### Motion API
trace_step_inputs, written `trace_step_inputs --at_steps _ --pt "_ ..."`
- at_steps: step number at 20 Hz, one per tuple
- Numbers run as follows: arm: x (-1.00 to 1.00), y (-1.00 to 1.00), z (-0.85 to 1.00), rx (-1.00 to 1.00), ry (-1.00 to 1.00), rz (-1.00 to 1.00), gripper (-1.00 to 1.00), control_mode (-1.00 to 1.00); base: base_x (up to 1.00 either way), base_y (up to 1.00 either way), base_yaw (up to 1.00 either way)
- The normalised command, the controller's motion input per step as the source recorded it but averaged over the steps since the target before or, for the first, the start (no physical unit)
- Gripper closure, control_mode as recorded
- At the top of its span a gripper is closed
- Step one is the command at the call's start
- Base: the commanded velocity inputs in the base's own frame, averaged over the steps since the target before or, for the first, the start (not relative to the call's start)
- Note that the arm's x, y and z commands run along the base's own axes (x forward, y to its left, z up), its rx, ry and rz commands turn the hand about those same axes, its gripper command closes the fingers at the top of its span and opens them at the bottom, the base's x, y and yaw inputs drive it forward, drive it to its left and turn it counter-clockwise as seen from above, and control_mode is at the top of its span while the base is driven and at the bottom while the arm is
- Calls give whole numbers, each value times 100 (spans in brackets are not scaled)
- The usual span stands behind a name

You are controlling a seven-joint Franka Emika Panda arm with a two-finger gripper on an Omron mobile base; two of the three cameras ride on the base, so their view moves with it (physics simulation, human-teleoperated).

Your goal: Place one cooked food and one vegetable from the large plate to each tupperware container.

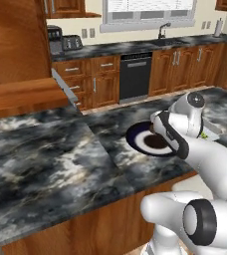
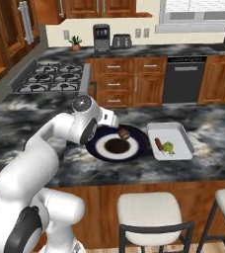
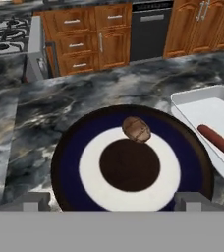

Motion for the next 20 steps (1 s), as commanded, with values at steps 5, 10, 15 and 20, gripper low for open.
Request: trace_step_inputs --at_steps 5,10,15,20 --pt "0 0 0 0 0 0 -100 100 -49 -42 14" --pt "0 0 0 0 0 0 -100 100 -29 -43 6" --pt "0 0 0 0 0 0 -100 100 57 -52 4" --pt "22 -45 0 3 3 0 -100 -100 0 -29 0"
